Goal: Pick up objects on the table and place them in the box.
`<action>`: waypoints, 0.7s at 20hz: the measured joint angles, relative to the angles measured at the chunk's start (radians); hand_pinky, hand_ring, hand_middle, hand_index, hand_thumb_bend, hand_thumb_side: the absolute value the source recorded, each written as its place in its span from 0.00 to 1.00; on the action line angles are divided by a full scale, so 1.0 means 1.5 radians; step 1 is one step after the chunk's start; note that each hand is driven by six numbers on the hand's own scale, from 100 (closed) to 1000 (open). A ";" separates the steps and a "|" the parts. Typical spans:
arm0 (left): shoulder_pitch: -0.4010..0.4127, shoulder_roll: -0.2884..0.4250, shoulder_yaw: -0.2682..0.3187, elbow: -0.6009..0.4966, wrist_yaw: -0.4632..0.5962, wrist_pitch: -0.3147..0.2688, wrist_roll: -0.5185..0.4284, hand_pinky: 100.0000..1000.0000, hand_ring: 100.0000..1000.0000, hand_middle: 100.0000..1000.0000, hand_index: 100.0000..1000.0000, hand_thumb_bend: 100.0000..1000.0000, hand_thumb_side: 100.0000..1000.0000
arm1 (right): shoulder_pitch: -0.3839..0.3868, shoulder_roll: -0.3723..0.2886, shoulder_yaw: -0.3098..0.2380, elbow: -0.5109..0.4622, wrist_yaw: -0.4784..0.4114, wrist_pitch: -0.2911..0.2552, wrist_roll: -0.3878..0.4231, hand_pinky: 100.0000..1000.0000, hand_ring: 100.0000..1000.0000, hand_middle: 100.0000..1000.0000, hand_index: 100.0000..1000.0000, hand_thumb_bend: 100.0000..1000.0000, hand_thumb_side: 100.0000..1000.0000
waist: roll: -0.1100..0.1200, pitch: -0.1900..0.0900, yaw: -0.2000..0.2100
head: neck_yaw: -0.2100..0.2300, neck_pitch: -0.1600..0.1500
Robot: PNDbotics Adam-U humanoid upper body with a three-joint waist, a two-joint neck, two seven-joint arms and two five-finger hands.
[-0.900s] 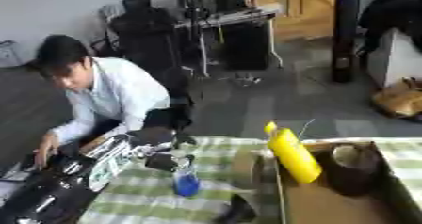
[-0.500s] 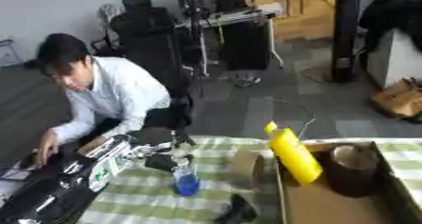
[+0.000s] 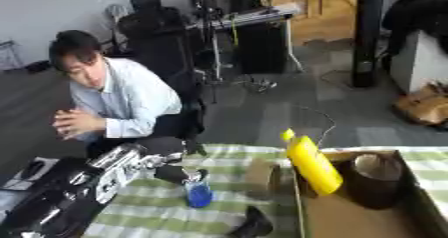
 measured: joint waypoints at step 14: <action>-0.027 -0.044 0.002 0.066 -0.016 0.005 -0.020 0.76 0.93 1.00 1.00 0.24 1.00 | -0.002 0.001 0.000 0.000 -0.001 0.000 0.000 0.90 0.98 0.79 0.73 0.00 1.00 | -0.005 0.006 -0.009 | 0.019 -0.005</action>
